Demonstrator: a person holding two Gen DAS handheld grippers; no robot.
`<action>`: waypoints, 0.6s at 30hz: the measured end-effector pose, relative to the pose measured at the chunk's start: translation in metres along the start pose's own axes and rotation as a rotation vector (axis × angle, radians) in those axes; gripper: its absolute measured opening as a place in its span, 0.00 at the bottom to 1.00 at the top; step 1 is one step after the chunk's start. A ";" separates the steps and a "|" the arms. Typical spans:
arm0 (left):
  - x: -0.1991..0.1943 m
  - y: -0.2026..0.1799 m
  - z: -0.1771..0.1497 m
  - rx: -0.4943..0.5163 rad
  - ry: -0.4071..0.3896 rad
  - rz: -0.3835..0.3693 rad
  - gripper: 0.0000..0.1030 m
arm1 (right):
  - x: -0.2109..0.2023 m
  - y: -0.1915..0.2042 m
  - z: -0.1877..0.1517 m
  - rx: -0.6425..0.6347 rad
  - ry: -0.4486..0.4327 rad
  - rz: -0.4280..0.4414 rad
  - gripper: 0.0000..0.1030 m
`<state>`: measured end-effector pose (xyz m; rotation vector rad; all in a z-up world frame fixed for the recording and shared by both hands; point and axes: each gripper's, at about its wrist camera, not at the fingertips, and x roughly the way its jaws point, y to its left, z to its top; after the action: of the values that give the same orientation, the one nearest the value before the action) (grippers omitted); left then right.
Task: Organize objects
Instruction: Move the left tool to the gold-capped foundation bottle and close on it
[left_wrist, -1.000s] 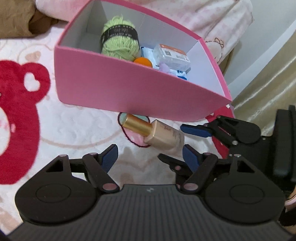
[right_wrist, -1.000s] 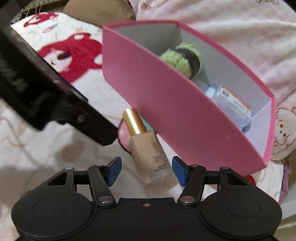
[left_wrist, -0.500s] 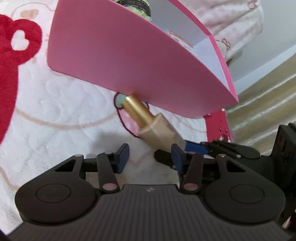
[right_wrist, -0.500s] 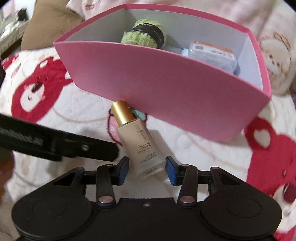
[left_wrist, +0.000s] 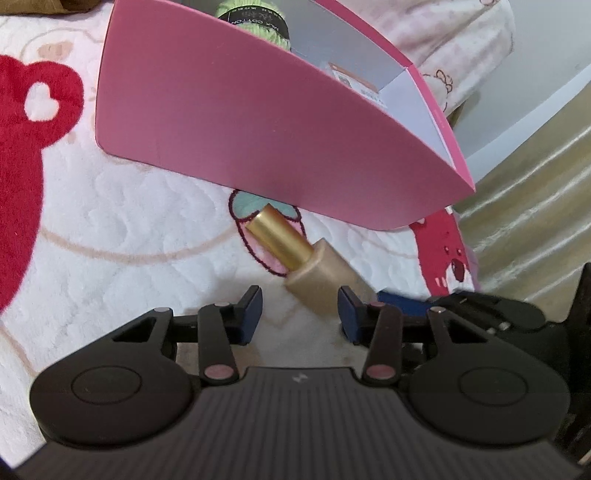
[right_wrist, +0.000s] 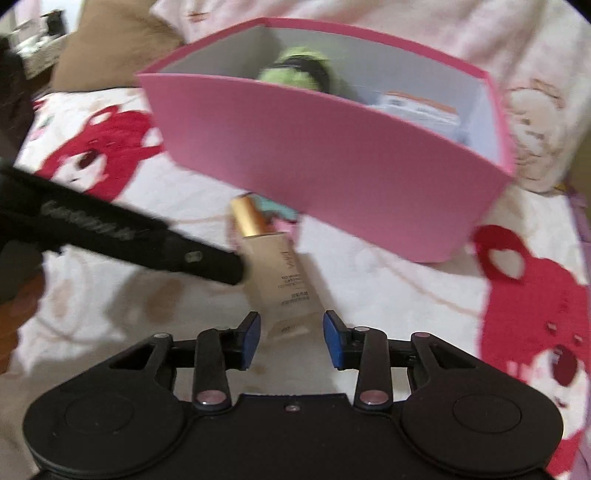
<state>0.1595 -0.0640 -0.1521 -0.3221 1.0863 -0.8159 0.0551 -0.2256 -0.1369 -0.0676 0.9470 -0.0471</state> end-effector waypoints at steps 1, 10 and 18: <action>-0.002 0.000 0.000 0.011 -0.010 0.005 0.42 | -0.001 -0.004 -0.001 0.018 -0.007 -0.029 0.61; -0.008 0.003 0.028 0.070 -0.059 0.064 0.47 | 0.003 -0.020 -0.008 0.165 0.032 -0.036 0.65; 0.023 0.008 0.041 0.094 -0.072 0.043 0.47 | 0.018 -0.009 -0.002 0.285 -0.003 0.111 0.67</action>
<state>0.2037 -0.0811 -0.1536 -0.2469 0.9815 -0.8083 0.0637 -0.2362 -0.1514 0.2482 0.9312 -0.0789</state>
